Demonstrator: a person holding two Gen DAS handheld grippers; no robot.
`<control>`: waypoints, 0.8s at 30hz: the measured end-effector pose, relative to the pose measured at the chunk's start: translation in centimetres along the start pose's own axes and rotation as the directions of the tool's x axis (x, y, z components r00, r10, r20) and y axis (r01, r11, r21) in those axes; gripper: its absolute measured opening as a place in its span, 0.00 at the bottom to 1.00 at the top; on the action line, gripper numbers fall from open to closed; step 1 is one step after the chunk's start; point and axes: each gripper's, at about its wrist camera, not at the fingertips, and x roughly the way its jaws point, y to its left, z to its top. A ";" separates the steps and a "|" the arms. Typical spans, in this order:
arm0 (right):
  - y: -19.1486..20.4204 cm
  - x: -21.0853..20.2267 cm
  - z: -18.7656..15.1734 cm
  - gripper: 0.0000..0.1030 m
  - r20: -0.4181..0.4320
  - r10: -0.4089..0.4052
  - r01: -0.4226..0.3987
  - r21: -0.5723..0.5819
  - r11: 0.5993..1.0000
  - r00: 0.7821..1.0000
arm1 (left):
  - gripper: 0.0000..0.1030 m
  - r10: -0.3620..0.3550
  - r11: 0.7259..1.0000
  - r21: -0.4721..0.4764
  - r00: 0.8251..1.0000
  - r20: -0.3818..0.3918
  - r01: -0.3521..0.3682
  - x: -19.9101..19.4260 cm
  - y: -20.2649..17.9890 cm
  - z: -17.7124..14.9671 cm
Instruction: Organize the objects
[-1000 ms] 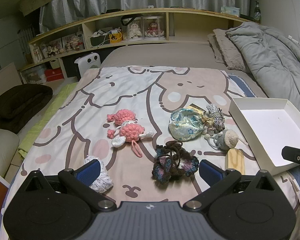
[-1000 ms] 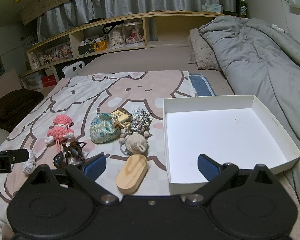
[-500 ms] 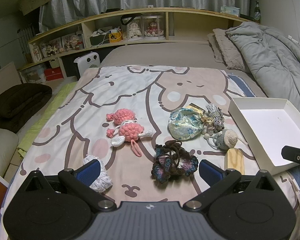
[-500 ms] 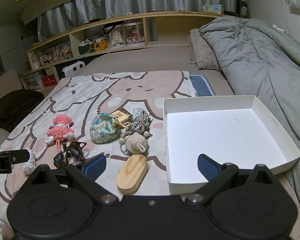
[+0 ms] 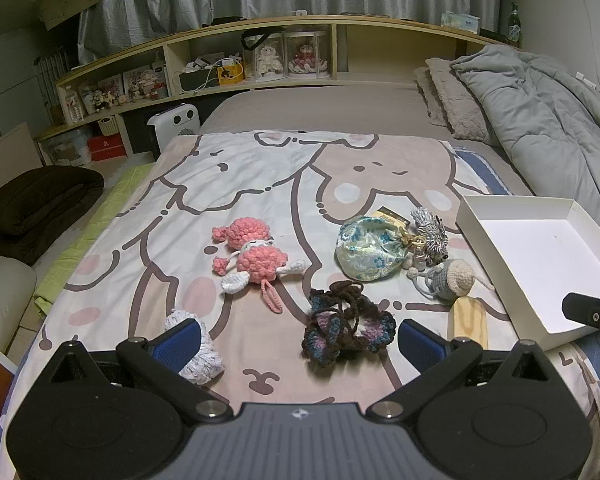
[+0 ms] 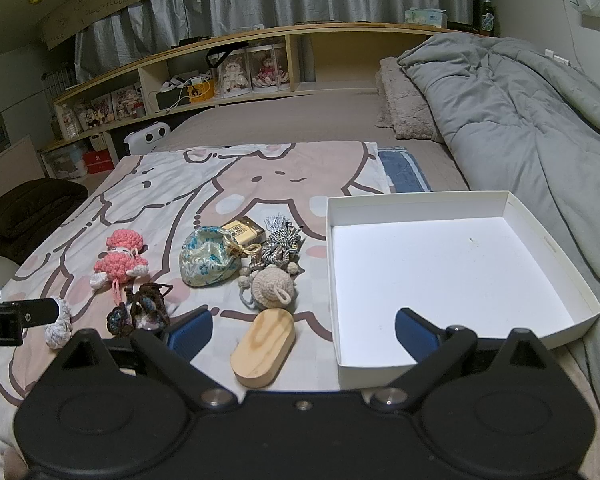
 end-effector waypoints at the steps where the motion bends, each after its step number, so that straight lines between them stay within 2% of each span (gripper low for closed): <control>1: 0.0 0.0 0.0 0.96 0.000 0.000 0.000 0.000 1.000 1.000 | 1.00 0.000 1.000 0.000 1.000 0.000 0.000 0.0 0.0 0.0; 12: 0.0 0.0 0.0 0.96 0.000 0.003 -0.003 0.002 1.000 1.000 | 1.00 0.012 1.000 -0.004 1.000 -0.002 -0.012 0.1 0.1 0.1; 19: 0.0 0.8 0.7 0.97 -0.006 0.014 -0.013 0.039 0.999 1.000 | 1.00 0.014 0.998 -0.059 1.000 0.002 -0.014 0.6 1.1 1.0; 24: -0.2 2.3 2.1 1.00 -0.032 0.052 -0.048 0.110 0.993 0.998 | 1.00 -0.028 0.998 -0.054 0.999 0.026 0.030 1.5 1.3 1.7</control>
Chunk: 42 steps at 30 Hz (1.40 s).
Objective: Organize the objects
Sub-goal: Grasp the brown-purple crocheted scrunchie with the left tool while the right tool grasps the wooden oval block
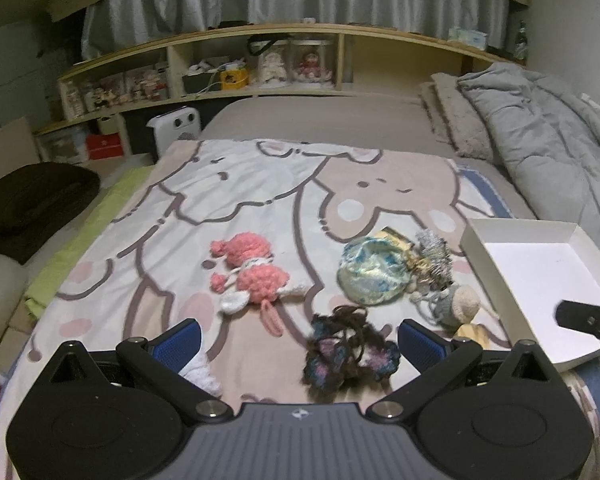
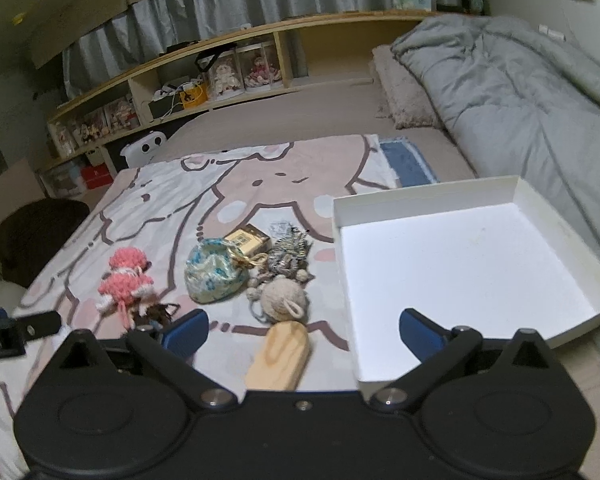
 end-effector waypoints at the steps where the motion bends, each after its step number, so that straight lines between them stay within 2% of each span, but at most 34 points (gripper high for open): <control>1: 0.0 0.4 0.3 1.00 -0.005 0.013 -0.013 0.012 1.000 1.000 | 1.00 -0.006 1.000 0.002 1.000 0.000 0.006 0.2 -0.1 0.1; 4: 0.3 1.4 1.0 0.99 -0.019 0.020 -0.020 0.026 0.999 1.000 | 1.00 -0.020 1.000 0.020 1.000 0.004 0.020 1.2 -0.4 0.3; 9: 0.3 3.9 1.8 0.89 -0.074 0.031 -0.023 0.107 0.994 0.997 | 1.00 -0.041 0.997 0.062 0.999 -0.007 0.041 3.4 -0.9 0.6; 15: 0.6 6.9 1.5 0.74 -0.158 0.064 -0.031 0.204 0.979 0.985 | 0.96 -0.083 0.990 0.108 0.995 -0.052 0.088 6.1 -1.3 0.0; 17: 0.8 8.0 1.1 0.62 -0.194 0.070 -0.020 0.246 0.969 0.979 | 0.93 -0.092 0.987 0.125 0.993 -0.071 0.100 6.9 -1.3 -0.2; 18: 0.8 8.5 0.8 0.59 -0.210 0.072 -0.016 0.260 0.965 0.975 | 0.92 -0.094 0.986 0.129 0.992 -0.082 0.104 7.3 -1.3 -0.4; 22: 1.4 10.3 -0.5 0.58 -0.274 0.055 0.026 0.284 0.958 0.960 | 0.88 -0.112 0.981 0.142 0.986 -0.127 0.130 9.0 -1.4 -0.8; 28: 1.5 12.0 -1.6 0.58 -0.319 0.011 0.080 0.272 0.959 0.948 | 0.85 -0.131 0.969 0.185 0.975 -0.177 0.163 11.5 -2.1 -1.1; 34: 1.4 12.3 -1.8 0.55 -0.304 -0.016 0.093 0.240 0.966 0.953 | 0.81 -0.131 0.965 0.193 0.966 -0.224 0.176 13.2 -2.4 -1.5; 36: 1.4 11.8 -2.0 0.52 -0.299 -0.015 0.093 0.250 0.964 0.954 | 0.78 -0.140 0.967 0.178 0.963 -0.231 0.183 13.4 -2.3 -1.5; 42: 1.7 11.3 -2.5 0.53 -0.298 -0.022 0.113 0.292 0.950 0.954 | 0.75 -0.167 0.965 0.155 0.950 -0.264 0.213 13.9 -2.5 -1.7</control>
